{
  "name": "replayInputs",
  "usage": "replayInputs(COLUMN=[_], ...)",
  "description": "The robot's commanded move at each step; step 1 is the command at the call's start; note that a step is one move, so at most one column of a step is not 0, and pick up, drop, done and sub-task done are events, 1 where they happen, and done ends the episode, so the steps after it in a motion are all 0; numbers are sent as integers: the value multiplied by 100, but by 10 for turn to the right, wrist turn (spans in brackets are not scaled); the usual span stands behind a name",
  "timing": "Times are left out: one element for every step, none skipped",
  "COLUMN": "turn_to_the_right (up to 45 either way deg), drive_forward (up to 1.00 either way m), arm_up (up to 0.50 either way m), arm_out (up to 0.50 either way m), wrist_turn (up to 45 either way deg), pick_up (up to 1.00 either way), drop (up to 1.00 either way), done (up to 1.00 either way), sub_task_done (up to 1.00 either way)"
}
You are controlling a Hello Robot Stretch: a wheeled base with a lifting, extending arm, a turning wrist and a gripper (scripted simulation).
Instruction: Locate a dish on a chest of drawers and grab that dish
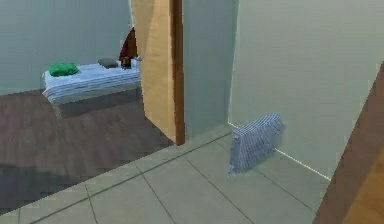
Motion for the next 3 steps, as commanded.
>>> replayInputs(turn_to_the_right=[-300, 0, -120], drive_forward=[0, 15, 0], arm_up=[0, 0, 0], arm_out=[0, 0, 0], wrist_turn=[0, 0, 0], pick_up=[0, 0, 0], drop=[0, 0, 0], done=[0, 0, 0], sub_task_done=[0, 0, 0])
